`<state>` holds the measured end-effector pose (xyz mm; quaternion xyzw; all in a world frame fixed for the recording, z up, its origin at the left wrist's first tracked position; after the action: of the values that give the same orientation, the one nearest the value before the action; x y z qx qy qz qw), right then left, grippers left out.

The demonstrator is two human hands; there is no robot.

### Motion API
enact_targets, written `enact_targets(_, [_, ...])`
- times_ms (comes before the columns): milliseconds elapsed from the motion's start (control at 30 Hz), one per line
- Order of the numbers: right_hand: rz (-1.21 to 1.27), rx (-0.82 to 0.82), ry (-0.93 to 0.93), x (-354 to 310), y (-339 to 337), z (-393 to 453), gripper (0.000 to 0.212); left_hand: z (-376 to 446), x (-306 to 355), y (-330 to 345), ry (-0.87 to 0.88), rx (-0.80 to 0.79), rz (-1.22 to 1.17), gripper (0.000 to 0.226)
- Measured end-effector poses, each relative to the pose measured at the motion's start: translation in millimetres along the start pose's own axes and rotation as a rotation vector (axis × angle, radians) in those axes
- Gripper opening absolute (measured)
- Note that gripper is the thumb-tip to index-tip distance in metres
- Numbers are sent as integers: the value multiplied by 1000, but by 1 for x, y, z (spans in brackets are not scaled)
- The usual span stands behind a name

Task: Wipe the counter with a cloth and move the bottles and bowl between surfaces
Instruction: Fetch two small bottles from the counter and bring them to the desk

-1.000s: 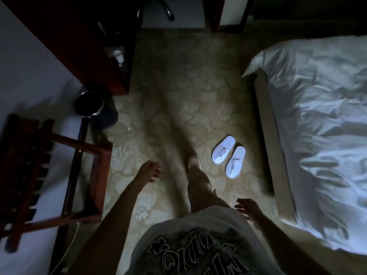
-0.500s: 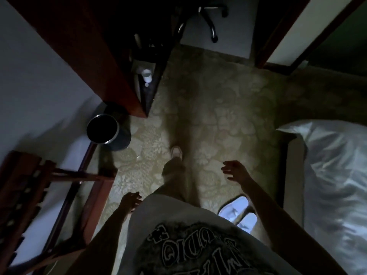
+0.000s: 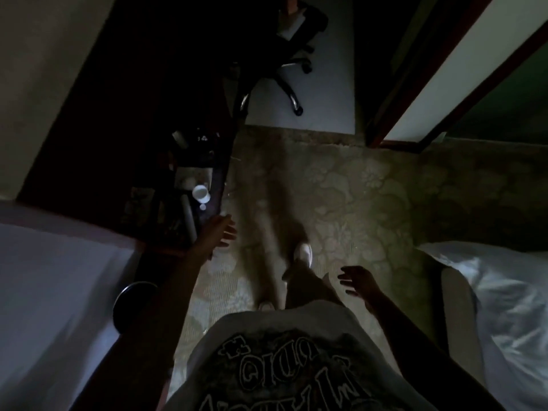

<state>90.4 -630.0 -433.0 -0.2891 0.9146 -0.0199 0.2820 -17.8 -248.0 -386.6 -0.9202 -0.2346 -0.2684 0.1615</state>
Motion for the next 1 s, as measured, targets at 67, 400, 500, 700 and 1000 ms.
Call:
enact_targets(67, [5,-44,-43,-68,18,32,30,24,34,3,14,17,-42,30])
enact_targets(400, [-146,-327,-661,-503,161,75,58,1,247,-57,286,161,-362,33])
enact_targets(500, [-92,-475,-869,-620,225,10,33,-69,331,-104,559,357,-485,40])
enact_targets(700, [-114,-768,-1211,-751,348,-85,29,-148,405,-227,730,860,-429,35])
enact_targets(1000, [-653,-790,-1632,-818,491,-154,67,-174,398,-417,518,1516,89,29])
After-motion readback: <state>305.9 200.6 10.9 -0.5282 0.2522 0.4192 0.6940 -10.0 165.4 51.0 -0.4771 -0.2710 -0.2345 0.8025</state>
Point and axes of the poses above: each hand's wrist, its own z-axis towards the middle knuckle, its own y-axis out of the palm, x = y × z, the point moved 8 cm from there along z, towards the middle knuckle
